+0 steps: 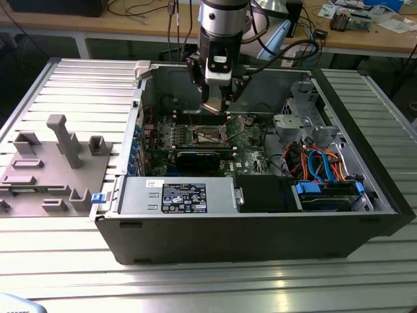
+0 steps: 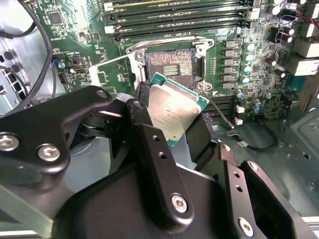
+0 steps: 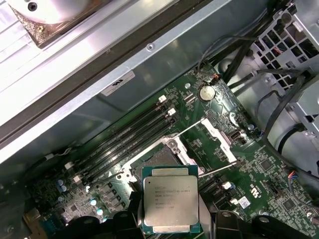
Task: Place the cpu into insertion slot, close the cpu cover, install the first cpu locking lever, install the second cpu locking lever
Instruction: 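Place the cpu into insertion slot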
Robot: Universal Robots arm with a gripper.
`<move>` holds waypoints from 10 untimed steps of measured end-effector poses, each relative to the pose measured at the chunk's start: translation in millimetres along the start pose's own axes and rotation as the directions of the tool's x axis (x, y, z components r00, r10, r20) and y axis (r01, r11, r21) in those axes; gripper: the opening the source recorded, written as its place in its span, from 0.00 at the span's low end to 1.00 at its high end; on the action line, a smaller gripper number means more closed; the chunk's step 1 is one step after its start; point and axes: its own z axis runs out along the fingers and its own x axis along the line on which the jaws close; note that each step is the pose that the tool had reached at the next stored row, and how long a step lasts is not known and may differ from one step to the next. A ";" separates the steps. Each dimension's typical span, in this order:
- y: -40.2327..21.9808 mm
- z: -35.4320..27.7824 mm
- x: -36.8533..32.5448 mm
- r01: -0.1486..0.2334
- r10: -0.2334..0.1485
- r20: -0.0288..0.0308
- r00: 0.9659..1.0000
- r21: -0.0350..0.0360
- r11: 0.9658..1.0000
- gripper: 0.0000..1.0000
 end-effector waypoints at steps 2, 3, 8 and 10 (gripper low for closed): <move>0.0 0.1 0.0 -0.007 0.007 0.000 1.000 0.000 1.000 0.54; 0.0 0.2 0.0 -0.012 0.012 0.001 1.000 0.000 1.000 0.54; 0.0 0.4 0.0 -0.030 0.030 0.002 1.000 -0.001 1.000 0.54; 0.0 0.5 0.0 -0.038 0.038 0.002 0.999 -0.001 0.999 0.54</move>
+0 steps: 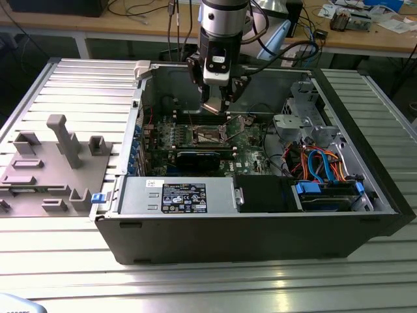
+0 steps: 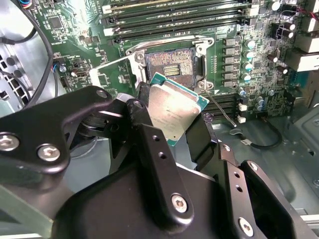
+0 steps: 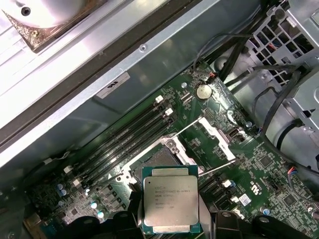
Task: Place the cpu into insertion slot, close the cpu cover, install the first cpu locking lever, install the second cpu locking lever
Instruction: 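Place the cpu into insertion slot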
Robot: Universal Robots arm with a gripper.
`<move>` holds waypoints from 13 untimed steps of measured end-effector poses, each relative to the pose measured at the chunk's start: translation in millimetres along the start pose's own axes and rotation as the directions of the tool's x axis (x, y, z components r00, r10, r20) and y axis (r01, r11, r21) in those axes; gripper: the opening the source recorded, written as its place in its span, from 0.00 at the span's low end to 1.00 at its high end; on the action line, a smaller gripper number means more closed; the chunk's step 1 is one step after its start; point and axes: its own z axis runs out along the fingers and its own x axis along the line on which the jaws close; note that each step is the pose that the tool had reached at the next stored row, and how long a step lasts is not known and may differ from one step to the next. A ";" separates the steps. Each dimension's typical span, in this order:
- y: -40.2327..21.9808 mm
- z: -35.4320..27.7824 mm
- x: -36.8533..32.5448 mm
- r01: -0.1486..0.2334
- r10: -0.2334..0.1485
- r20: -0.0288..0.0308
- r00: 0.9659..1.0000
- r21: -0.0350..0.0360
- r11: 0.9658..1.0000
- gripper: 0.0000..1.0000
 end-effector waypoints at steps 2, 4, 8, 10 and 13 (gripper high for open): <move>0.0 0.0 0.0 -0.006 0.006 0.000 1.000 0.000 1.000 0.54; 0.0 0.2 0.0 -0.013 0.013 0.001 1.000 0.000 1.000 0.54; 0.0 0.4 0.0 -0.021 0.021 0.004 1.000 0.002 1.000 0.54; 0.0 0.4 0.0 -0.027 0.027 0.007 1.000 0.006 1.000 0.54; 0.0 0.5 0.0 -0.037 0.037 0.014 0.999 0.013 0.999 0.54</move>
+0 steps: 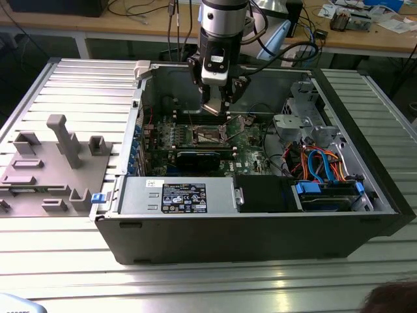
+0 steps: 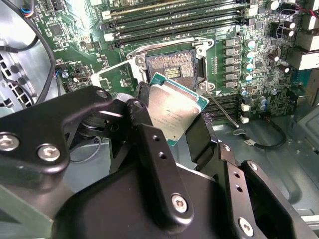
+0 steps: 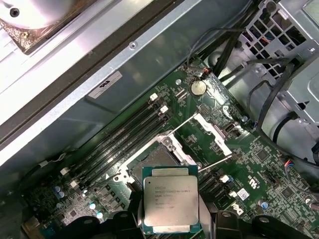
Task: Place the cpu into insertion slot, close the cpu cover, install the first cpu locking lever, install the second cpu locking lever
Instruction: 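Place the cpu into insertion slot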
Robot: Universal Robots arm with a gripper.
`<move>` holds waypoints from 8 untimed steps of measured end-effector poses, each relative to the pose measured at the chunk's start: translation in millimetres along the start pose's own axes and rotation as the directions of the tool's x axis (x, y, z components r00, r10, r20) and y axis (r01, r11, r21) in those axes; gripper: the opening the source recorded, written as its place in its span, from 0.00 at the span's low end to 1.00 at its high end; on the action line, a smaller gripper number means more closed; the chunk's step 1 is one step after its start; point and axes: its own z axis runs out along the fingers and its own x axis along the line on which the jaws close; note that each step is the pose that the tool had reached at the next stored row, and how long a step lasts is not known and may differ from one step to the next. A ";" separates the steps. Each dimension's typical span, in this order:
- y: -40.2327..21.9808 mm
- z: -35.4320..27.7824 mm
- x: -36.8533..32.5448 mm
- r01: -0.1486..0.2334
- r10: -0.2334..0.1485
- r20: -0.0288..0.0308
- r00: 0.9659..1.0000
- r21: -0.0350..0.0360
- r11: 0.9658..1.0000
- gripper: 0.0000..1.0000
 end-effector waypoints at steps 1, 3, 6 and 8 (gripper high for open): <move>0.0 0.0 0.0 -0.003 0.003 0.002 1.000 0.002 1.000 0.54; 0.0 0.0 0.0 -0.006 0.006 0.003 1.000 0.004 1.000 0.54; 0.0 0.2 0.0 -0.011 0.011 0.004 1.000 0.005 1.000 0.54; 0.0 0.3 0.0 -0.015 0.015 0.005 1.000 0.005 1.000 0.54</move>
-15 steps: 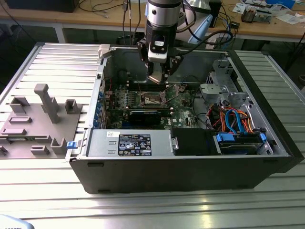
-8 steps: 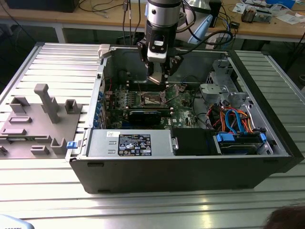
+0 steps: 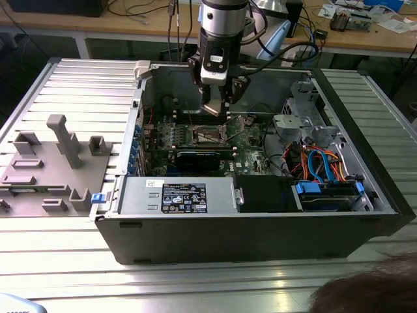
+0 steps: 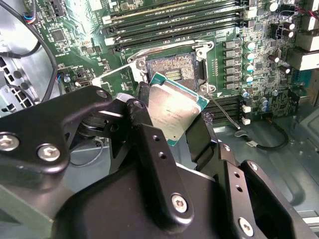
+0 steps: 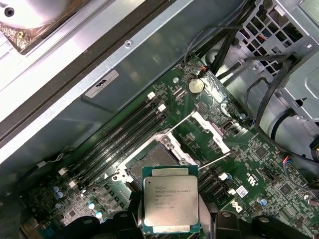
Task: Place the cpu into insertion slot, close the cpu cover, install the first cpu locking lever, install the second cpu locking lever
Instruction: 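Place the cpu into insertion slot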
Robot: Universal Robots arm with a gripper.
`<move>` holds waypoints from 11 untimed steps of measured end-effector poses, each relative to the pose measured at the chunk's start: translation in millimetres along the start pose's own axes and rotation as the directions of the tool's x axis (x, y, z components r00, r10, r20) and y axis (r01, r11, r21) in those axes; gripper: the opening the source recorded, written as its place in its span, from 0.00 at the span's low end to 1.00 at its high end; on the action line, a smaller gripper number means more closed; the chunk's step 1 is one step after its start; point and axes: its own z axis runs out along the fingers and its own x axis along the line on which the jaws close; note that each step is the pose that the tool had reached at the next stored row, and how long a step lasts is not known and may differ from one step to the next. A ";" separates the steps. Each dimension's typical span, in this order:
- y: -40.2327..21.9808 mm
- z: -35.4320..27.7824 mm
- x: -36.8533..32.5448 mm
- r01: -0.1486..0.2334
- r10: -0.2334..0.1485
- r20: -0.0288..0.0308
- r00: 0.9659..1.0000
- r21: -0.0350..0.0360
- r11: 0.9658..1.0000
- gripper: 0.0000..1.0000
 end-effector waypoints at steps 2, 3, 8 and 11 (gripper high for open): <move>0.0 0.0 0.0 -0.003 0.003 0.000 1.000 0.000 1.000 0.54; 0.0 0.0 0.0 -0.005 0.005 0.001 1.000 0.000 1.000 0.54; 0.0 0.2 0.0 -0.014 0.014 0.001 1.000 0.001 1.000 0.54; 0.0 0.2 0.0 -0.019 0.019 0.002 1.000 0.001 1.000 0.54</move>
